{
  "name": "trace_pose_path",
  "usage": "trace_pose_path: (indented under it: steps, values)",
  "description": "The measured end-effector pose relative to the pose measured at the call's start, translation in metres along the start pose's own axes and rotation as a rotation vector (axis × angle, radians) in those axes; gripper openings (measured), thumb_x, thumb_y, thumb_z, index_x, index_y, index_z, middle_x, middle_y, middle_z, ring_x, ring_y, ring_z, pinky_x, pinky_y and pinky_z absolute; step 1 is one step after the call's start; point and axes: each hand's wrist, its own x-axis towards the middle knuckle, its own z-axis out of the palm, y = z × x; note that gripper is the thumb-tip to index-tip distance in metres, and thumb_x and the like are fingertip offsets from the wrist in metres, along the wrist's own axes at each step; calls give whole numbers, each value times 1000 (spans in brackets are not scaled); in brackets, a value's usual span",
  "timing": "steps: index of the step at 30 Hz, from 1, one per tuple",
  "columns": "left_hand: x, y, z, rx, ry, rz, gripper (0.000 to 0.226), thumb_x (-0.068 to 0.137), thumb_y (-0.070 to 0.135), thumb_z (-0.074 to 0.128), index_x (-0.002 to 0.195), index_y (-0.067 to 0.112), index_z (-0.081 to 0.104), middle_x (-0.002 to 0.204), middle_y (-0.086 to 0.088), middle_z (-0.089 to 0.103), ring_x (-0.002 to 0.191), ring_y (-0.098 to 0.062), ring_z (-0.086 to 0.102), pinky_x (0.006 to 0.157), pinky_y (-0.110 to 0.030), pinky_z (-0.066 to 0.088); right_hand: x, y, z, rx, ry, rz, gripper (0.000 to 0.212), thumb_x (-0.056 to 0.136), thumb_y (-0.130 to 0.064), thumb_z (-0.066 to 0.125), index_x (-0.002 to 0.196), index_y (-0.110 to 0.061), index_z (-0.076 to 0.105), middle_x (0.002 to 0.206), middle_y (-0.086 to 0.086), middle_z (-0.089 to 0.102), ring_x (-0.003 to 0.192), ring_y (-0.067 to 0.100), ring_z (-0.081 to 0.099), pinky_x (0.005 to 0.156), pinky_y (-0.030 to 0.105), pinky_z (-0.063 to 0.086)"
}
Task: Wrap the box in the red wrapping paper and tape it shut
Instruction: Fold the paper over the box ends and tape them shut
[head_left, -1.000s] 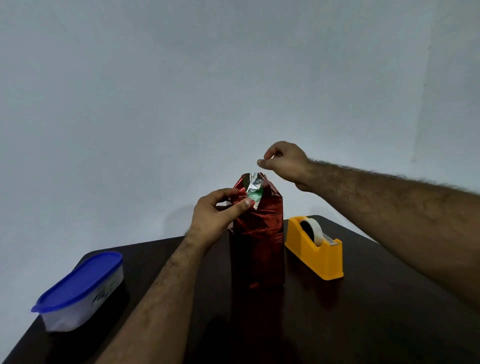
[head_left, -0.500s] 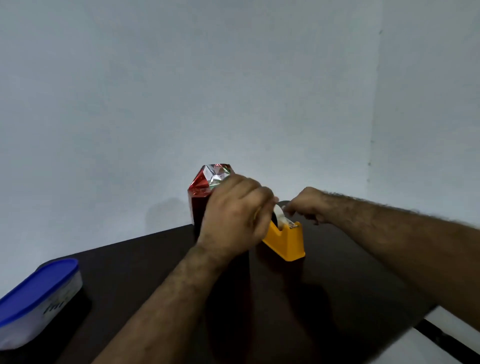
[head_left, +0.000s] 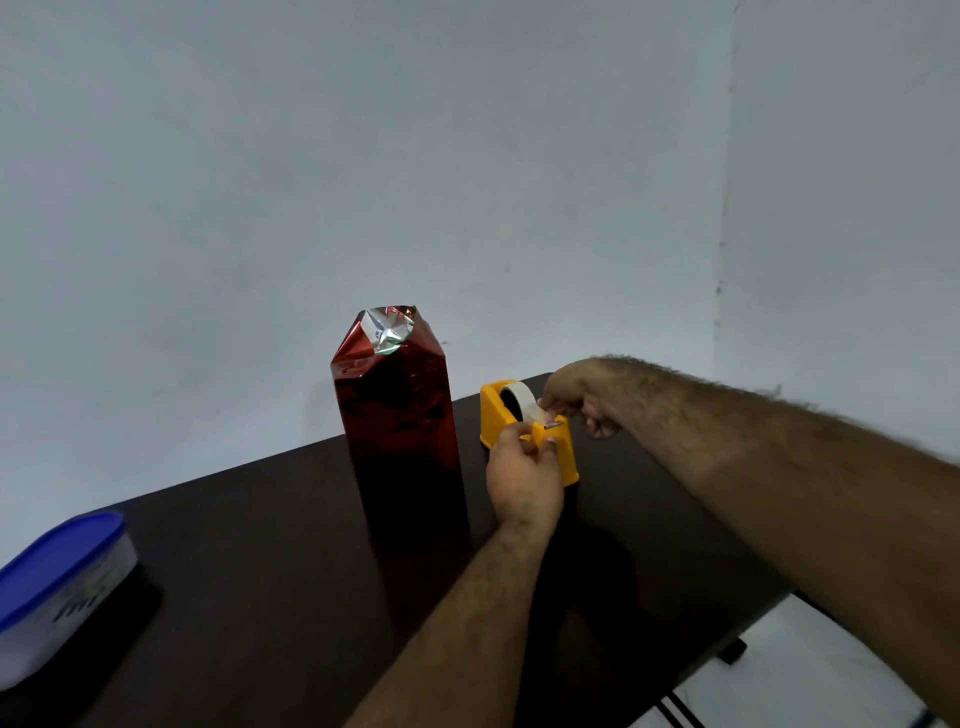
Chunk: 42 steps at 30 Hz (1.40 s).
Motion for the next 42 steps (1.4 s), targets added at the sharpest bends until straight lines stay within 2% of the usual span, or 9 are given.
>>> trace_pose_path:
  steps: [8,15,18,20,22,24,30,36,42]
  values:
    - [11,-24,12,-162,71,-23,31,101,33,69,131,26,71,111,7,70,97,-5,64,86,-28,54,-1,2,5,-3,-22,7,33,95,-15,59,68,-20,40,62,-1,33,54,14,28,54,26,28]
    - [13,-28,13,-134,35,10,33,101,40,68,132,29,71,124,5,69,112,-14,66,96,-40,59,-19,4,3,138,44,-98,26,97,-17,51,74,-22,40,65,-1,32,54,13,20,54,24,21]
    - [14,-27,13,-117,35,11,34,101,40,68,133,29,71,129,4,68,111,-12,62,96,-35,55,-35,12,-3,173,82,-230,34,107,-10,45,73,-12,47,65,0,38,57,12,33,56,24,28]
    - [14,-28,11,-125,33,9,34,101,40,68,133,29,71,129,3,68,111,-13,63,95,-35,55,-39,19,-5,161,116,-251,23,106,-12,48,85,-9,55,74,2,44,71,16,40,66,29,32]
    - [15,-29,10,-132,27,4,35,101,40,68,133,29,71,129,3,69,115,-17,65,97,-38,56,-39,24,0,206,125,-196,4,102,-14,54,100,-12,57,87,5,44,70,18,32,62,32,28]
    - [15,-29,10,-139,27,-4,35,100,41,69,133,30,71,130,2,69,117,-19,66,98,-39,57,-30,30,5,284,115,-196,12,96,-12,61,108,-14,59,90,5,44,65,16,30,55,31,26]
    - [17,-31,12,-135,45,-2,34,99,42,70,131,32,72,125,4,71,113,-18,69,95,-42,60,-18,37,24,478,188,-236,9,87,-3,62,88,-8,69,76,7,66,65,17,60,44,26,31]
    - [22,-37,13,-115,50,-4,35,98,42,71,132,34,72,124,4,70,111,-16,68,95,-41,60,-9,52,34,525,294,-217,9,87,0,63,91,-2,71,72,8,70,50,12,60,30,11,29]
    - [22,-36,13,-131,46,-8,35,97,42,72,131,33,73,122,5,71,109,-14,69,94,-43,62,3,51,44,470,376,-220,16,77,-5,67,90,-1,75,87,12,76,77,22,74,55,24,49]
